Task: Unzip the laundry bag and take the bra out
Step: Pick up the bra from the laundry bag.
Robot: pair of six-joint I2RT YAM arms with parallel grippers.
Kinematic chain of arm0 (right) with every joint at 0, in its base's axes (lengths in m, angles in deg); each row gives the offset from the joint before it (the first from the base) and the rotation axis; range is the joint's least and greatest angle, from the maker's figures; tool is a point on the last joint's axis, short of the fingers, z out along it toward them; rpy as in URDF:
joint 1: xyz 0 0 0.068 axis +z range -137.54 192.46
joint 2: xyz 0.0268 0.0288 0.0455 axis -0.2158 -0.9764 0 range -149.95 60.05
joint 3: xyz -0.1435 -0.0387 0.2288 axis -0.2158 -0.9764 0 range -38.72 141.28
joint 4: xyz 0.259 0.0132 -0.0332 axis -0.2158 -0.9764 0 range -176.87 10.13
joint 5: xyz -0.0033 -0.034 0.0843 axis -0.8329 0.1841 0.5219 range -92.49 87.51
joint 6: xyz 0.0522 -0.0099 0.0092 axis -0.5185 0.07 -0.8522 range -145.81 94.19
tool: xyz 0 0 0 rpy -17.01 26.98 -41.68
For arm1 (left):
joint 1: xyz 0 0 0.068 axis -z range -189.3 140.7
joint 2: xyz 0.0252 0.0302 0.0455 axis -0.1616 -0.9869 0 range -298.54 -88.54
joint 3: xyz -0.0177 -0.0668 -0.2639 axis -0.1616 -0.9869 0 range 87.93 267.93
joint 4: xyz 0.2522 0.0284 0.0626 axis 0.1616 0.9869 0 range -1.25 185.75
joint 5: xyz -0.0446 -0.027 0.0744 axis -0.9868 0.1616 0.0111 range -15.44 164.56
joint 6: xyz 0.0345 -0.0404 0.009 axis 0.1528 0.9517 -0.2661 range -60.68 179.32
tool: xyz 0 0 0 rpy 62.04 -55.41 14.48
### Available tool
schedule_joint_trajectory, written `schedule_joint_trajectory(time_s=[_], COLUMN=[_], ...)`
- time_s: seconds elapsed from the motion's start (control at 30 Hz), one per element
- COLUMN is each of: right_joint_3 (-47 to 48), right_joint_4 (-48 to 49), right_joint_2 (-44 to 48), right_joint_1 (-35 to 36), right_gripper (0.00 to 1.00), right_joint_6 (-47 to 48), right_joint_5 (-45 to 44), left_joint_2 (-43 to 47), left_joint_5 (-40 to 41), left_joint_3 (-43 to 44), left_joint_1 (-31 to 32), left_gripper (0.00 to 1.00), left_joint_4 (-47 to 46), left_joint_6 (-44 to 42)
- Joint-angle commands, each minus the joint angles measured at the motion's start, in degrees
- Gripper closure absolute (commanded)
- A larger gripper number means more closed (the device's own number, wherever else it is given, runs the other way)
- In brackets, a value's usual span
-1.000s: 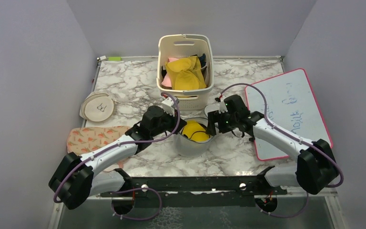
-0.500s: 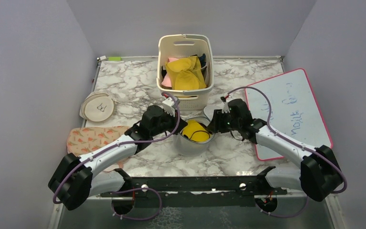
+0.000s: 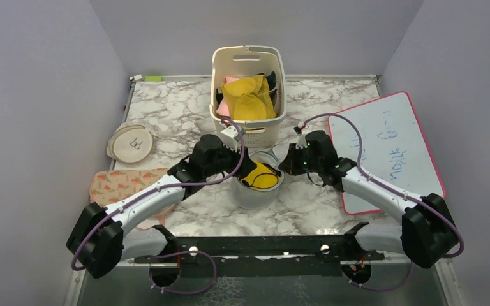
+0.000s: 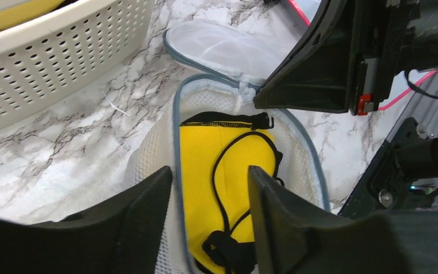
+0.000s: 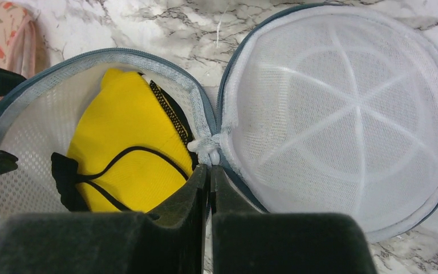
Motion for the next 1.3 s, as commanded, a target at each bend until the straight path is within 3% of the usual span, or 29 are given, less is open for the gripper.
schedule_joint_trajectory(time_s=[0.0, 0.2, 0.47, 0.57, 0.73, 0.83, 0.97, 1.27], right_joint_3=[0.9, 0.6, 1.3, 1.6, 0.9, 1.3, 1.7, 1.4], right_joint_4=[3.7, 4.6, 4.1, 4.0, 5.1, 4.3, 3.7, 4.6], right_joint_2=[1.3, 1.9, 2.9, 3.2, 3.9, 4.0, 4.7, 5.2], right_joint_1=[0.1, 0.2, 0.2, 0.2, 0.2, 0.2, 0.1, 0.1], right_gripper=[0.99, 0.99, 0.99, 0.99, 0.99, 0.99, 0.99, 0.99], right_joint_6=[3.4, 5.8, 7.4, 7.9, 8.3, 8.5, 8.9, 9.0], right_joint_5=[3.2, 4.0, 4.5, 4.7, 5.3, 4.7, 4.7, 6.4], left_joint_2=[2.3, 4.6, 3.5, 1.5, -2.8, -4.6, -6.1, -12.8], left_joint_5=[0.9, 2.6, -1.6, -1.7, 3.2, 7.5, 10.4, 9.5], left_joint_3=[4.2, 9.2, 13.6, 14.7, 16.9, 17.1, 16.6, 16.7], left_joint_1=[-0.1, -0.1, 0.9, 4.2, 12.4, 13.5, 13.5, 13.6], left_gripper=[0.47, 0.26, 0.23, 0.29, 0.50, 0.64, 0.66, 0.59], left_joint_4=[6.1, 12.5, 14.5, 14.5, 14.5, 14.1, 13.8, 13.6], left_joint_6=[-4.2, -7.7, -8.4, -8.6, -10.5, -9.3, -8.4, -3.6])
